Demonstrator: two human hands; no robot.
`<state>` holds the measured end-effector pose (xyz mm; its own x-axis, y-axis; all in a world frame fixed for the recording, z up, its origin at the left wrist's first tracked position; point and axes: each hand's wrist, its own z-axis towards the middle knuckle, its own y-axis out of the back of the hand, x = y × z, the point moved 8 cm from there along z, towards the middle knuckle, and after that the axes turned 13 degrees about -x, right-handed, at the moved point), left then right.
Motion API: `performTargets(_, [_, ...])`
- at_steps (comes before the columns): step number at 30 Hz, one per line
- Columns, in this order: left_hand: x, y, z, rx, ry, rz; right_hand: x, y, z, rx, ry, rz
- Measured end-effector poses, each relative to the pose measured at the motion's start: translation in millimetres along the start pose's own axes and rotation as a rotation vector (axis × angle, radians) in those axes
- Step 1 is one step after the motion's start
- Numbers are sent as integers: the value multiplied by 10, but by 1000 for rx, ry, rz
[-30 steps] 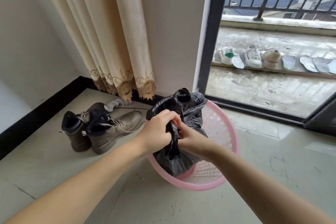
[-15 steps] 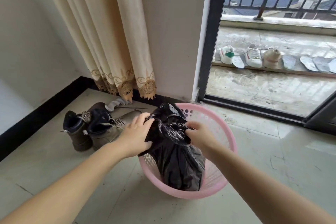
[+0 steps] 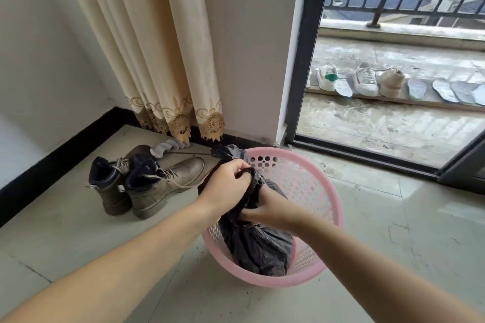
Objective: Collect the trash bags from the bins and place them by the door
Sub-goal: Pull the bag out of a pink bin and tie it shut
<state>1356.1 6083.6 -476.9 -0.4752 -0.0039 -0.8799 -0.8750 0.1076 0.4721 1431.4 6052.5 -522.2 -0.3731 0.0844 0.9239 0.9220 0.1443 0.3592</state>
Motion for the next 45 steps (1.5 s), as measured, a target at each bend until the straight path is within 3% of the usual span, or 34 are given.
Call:
performTargets(2, [-50,-28,-18,96,-41,22,-10,199,67,-238,44,-71])
performTargets(5, [48,162,105,99,-218,253,-92,390,58,-343,-41,-17])
performTargets(9, [551,46,59,349,-346,841,-34,372,-24,-175,-11,76])
performTargets(11, [544,-42,105,269,-444,892,-73,244,-59,-44,-27,-31])
performTargets(13, [418,-4,216,100,-407,726,-152,207,-44,-19,-30,-151])
performTargets(16, [293,-16,256,-24,-315,435,-201,331,-11,-101,-85,-48])
performTargets(18, [170,-149,115,29,-312,293,-259,338,2,-67,-93,-70])
performTargets(20, [80,-306,-30,166,-285,154,-216,229,-2,43,8,-264])
performTargets(23, [112,-316,-60,292,-234,60,-161,180,49,-35,80,-451])
performTargets(26, [284,78,203,43,-224,297,-246,310,135,-189,5,-452])
performTargets(27, [417,246,274,-37,-155,403,-246,347,139,-227,-17,-421])
performTargets(29, [888,493,284,-40,215,427,-230,374,152,-269,-31,-339])
performTargets(31, [1286,465,52,127,624,139,-152,423,167,-308,-36,-277])
performTargets(32, [1377,388,-86,228,749,18,-92,459,167,-329,-30,-247])
performTargets(34, [1452,252,-188,330,823,-124,83,543,157,-362,14,-173])
performTargets(36, [1430,177,-170,306,840,-196,321,635,101,-386,64,-67])
performTargets(42, [1469,134,-17,48,868,-266,982,1107,-111,-653,289,304])
performTargets(45, [1296,89,0,-120,909,-462,1286,1454,-330,-787,490,394])
